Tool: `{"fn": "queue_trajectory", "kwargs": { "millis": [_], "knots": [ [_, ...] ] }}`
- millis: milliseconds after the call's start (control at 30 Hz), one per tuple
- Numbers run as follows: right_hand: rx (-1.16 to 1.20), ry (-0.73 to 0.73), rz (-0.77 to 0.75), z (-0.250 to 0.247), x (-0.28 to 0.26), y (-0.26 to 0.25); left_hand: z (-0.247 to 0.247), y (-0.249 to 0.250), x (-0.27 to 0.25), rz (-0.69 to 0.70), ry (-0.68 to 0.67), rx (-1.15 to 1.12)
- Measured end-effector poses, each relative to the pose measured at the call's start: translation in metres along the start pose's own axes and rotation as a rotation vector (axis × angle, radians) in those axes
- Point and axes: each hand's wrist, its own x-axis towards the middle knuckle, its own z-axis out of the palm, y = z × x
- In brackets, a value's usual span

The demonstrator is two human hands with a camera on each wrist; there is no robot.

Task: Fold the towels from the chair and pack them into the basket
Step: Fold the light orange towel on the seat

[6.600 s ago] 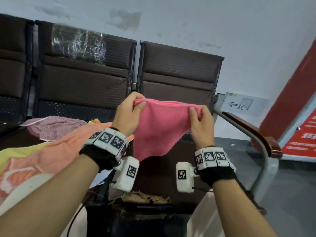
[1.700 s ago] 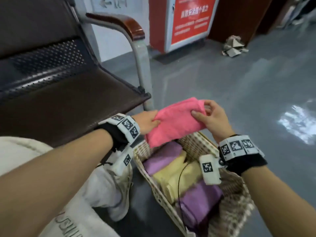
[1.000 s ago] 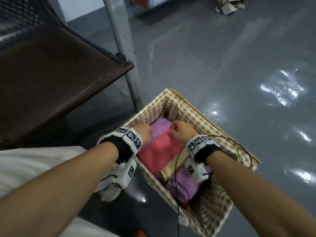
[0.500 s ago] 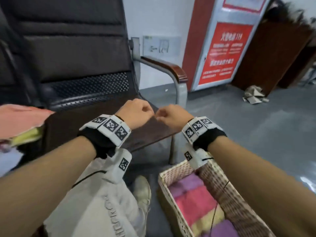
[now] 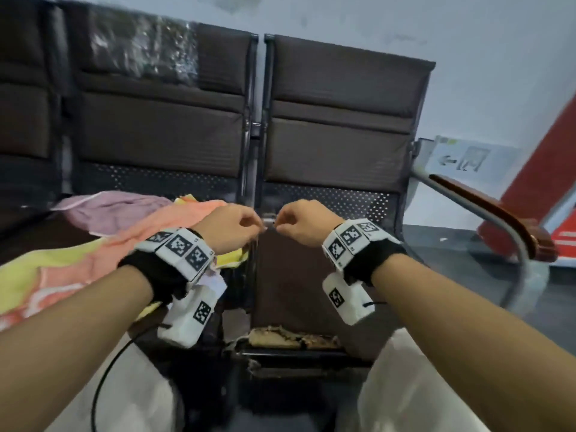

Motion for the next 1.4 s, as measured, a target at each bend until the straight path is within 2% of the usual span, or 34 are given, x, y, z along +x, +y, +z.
{"fn": "queue_trajectory", "kwargs": {
  "millis": [100,233,300,400,500,633,733,833,933,1067,1167,1300,1400],
  "knots": [
    [0.006,-0.079,-0.060,0.034,0.038,-0.013,-0.017,-0.049,-0.002,-0.081,-0.044,0.095],
    [0.042,-0.159,-0.116,0.079,0.083,-0.022,-0.031,-0.112,-0.005,-0.274,-0.027,0.130],
    [0.067,-0.182,-0.132,0.100,0.103,-0.028,-0.034,-0.134,-0.005,-0.362,-0.085,0.219],
    [0.089,-0.188,-0.146,0.130,0.132,-0.039,-0.035,-0.151,-0.003,-0.432,-0.172,0.285],
    [0.048,-0.223,-0.176,0.158,0.153,-0.050,-0.029,-0.160,0.002,-0.475,-0.316,0.379],
    [0.002,-0.208,-0.212,0.183,0.165,-0.058,-0.020,-0.167,0.006,-0.507,-0.436,0.381],
    [0.089,-0.157,-0.175,0.182,0.166,-0.059,-0.019,-0.170,0.006,-0.505,-0.394,0.380],
    [0.250,-0.066,-0.109,0.161,0.160,-0.055,-0.020,-0.171,0.002,-0.534,-0.256,0.289],
    [0.383,0.106,-0.072,0.125,0.146,-0.044,-0.021,-0.161,0.002,-0.485,-0.168,0.278],
    [0.504,0.288,-0.046,0.077,0.119,-0.021,-0.019,-0.130,0.008,-0.320,-0.036,0.395],
    [0.662,0.446,-0.001,0.049,0.094,0.002,-0.014,-0.103,0.010,-0.231,0.071,0.321],
    [0.917,0.691,0.111,0.012,0.056,0.034,-0.008,-0.068,0.011,-0.024,0.069,0.303],
    [1.057,0.809,0.169,-0.012,0.034,0.053,-0.003,-0.040,0.016,0.064,0.077,0.238]
  ]
}}
